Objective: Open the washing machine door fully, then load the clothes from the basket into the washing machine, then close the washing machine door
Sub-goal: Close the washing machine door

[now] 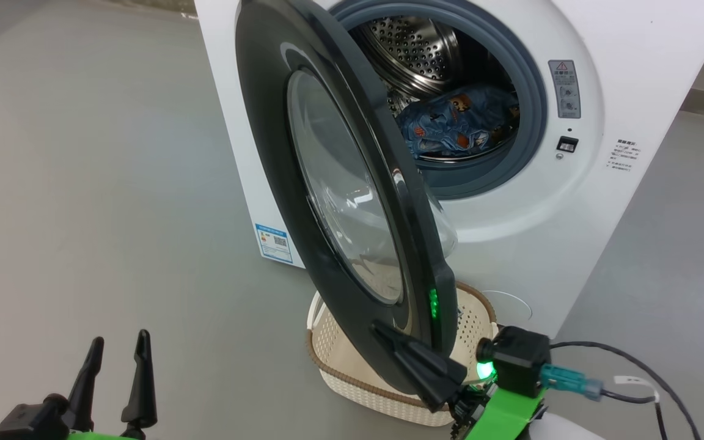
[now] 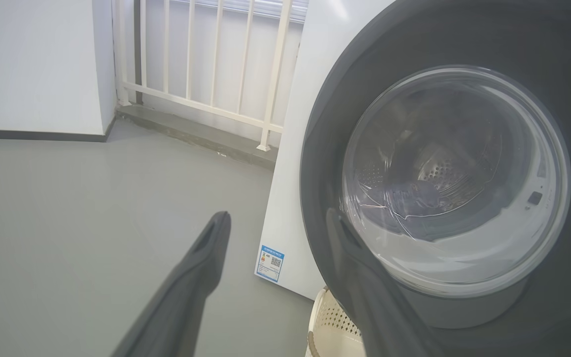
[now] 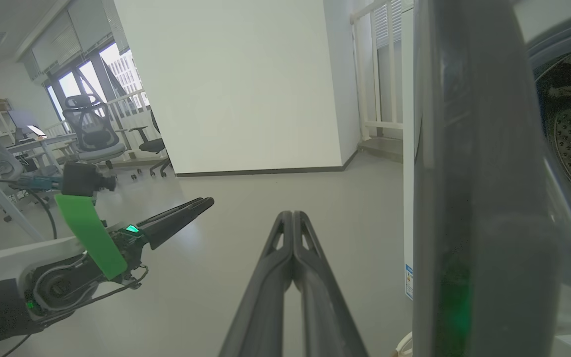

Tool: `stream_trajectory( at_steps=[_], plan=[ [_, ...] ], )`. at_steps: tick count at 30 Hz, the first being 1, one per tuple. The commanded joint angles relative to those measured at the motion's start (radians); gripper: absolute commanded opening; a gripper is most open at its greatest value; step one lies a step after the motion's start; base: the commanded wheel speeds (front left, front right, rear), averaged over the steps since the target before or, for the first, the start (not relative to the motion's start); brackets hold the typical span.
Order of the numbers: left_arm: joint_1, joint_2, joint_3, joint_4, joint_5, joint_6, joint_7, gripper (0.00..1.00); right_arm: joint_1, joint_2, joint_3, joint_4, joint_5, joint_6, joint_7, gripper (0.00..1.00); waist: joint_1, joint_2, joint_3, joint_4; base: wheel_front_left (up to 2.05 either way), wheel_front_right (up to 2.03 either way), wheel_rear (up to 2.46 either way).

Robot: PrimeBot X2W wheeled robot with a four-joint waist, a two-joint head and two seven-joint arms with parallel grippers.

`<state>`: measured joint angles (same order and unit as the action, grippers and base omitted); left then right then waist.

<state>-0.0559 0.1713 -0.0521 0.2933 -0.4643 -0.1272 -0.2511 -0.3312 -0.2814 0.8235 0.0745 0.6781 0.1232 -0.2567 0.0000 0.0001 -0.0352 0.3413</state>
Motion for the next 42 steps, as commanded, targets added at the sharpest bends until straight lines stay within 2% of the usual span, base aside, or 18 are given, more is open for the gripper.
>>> stream_trajectory(
  at_steps=[1,10,16,24,32,42],
  plan=[
    [-0.023,0.017,0.033,-0.02,-0.009,-0.003,-0.011,1.0,-0.031,0.002,0.025,0.011,0.001,0.008,-0.005,0.0,0.0,-0.0001,0.003,0.002,0.0,0.0,0.0],
    [-0.028,0.013,0.028,-0.015,-0.017,-0.003,-0.011,1.0,-0.059,0.006,0.093,0.194,0.007,0.008,-0.005,0.0,0.0,-0.0001,0.016,0.016,0.0,0.0,0.0],
    [-0.032,0.013,0.023,-0.013,-0.019,-0.003,-0.011,1.0,-0.063,0.008,0.072,0.265,0.0,0.008,-0.005,0.0,0.0,-0.0001,0.021,0.026,0.0,0.0,0.0],
    [-0.037,0.016,0.014,-0.013,-0.022,-0.003,-0.011,1.0,-0.057,0.003,0.023,0.289,-0.013,0.008,-0.005,0.0,0.0,-0.0001,0.024,0.027,0.0,0.0,0.0],
    [-0.06,0.027,-0.021,-0.013,-0.03,-0.003,-0.011,1.0,-0.055,-0.052,-0.08,0.313,-0.034,0.008,-0.005,0.0,0.0,-0.0001,0.07,0.033,0.0,0.0,0.0],
    [-0.111,0.032,-0.055,-0.018,-0.044,-0.003,-0.011,1.0,-0.082,-0.098,-0.271,0.334,-0.076,0.008,-0.005,0.0,0.0,-0.0001,0.148,0.052,0.0,0.0,0.0]
  ],
)
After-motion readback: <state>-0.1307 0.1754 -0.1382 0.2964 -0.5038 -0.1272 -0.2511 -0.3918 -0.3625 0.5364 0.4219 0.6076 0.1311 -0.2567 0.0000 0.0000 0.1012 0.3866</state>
